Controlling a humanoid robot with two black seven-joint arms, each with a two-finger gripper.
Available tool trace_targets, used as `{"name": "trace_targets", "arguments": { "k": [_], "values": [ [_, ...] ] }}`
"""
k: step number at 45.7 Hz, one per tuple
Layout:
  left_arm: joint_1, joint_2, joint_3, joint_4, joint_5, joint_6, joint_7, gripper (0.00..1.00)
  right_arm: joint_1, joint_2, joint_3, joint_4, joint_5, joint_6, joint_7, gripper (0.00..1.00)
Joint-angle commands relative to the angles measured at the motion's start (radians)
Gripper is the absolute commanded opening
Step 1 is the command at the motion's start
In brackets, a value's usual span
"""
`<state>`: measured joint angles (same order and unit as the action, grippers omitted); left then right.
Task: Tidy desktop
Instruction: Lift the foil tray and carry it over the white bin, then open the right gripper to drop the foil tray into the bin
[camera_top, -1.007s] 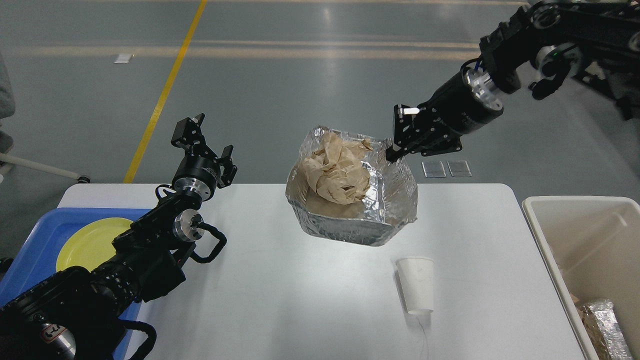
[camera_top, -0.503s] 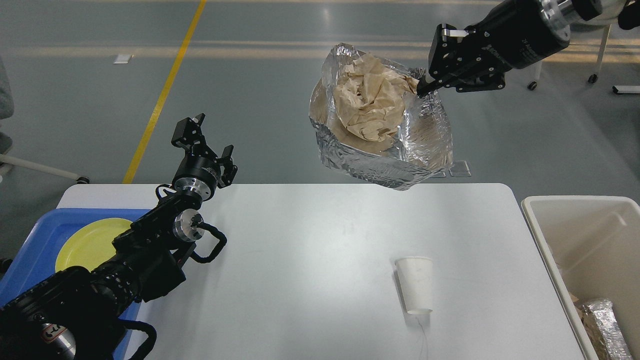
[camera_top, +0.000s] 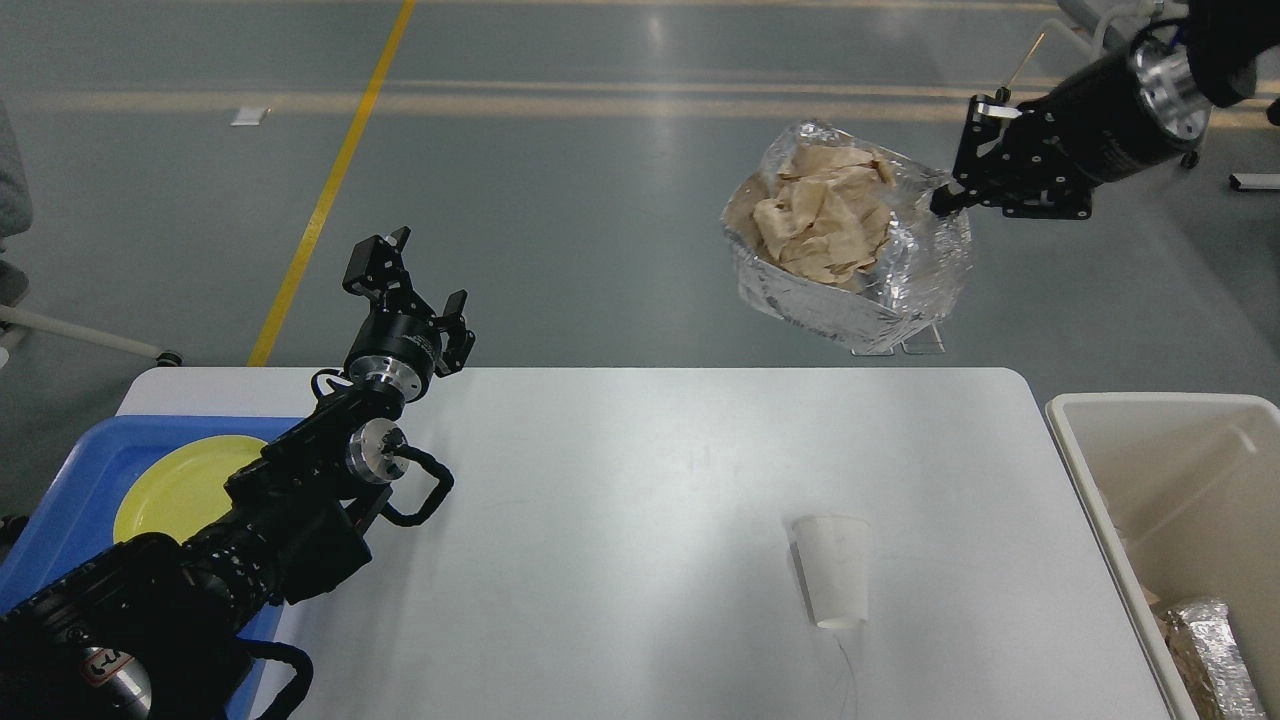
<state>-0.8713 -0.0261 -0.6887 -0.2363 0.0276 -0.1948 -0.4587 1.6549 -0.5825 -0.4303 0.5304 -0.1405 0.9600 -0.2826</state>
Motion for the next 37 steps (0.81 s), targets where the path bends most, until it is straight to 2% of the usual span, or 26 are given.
{"name": "trace_targets", "arguments": {
  "k": [1, 8, 22, 26, 30, 37],
  "values": [
    [0.0, 0.0, 0.0, 0.0, 0.0, 0.0, 0.0, 1.0, -0.118, 0.009, -0.018, -0.174, -0.001, 0.0, 0.0, 0.0],
    [0.0, 0.0, 0.0, 0.0, 0.0, 0.0, 0.0, 1.0, -0.254, 0.004, -0.025, -0.293, 0.001, 0.0, -0.001, 0.0],
    [0.0, 0.0, 0.0, 0.0, 0.0, 0.0, 0.0, 1.0, -0.47, -0.034, -0.027, -0.403, 0.002, -0.006, -0.001, 0.0],
    [0.0, 0.0, 0.0, 0.0, 0.0, 0.0, 0.0, 1.0, -0.515, -0.039, -0.027, -0.411, 0.002, -0.09, -0.001, 0.0],
    [0.0, 0.0, 0.0, 0.0, 0.0, 0.0, 0.0, 1.0, -0.55, -0.037, -0.044, -0.411, -0.001, -0.226, -0.001, 0.0],
    [0.0, 0.0, 0.0, 0.0, 0.0, 0.0, 0.0, 1.0, -0.598, -0.017, -0.2, -0.403, 0.002, -0.464, 0.0, 0.0]
  ]
}}
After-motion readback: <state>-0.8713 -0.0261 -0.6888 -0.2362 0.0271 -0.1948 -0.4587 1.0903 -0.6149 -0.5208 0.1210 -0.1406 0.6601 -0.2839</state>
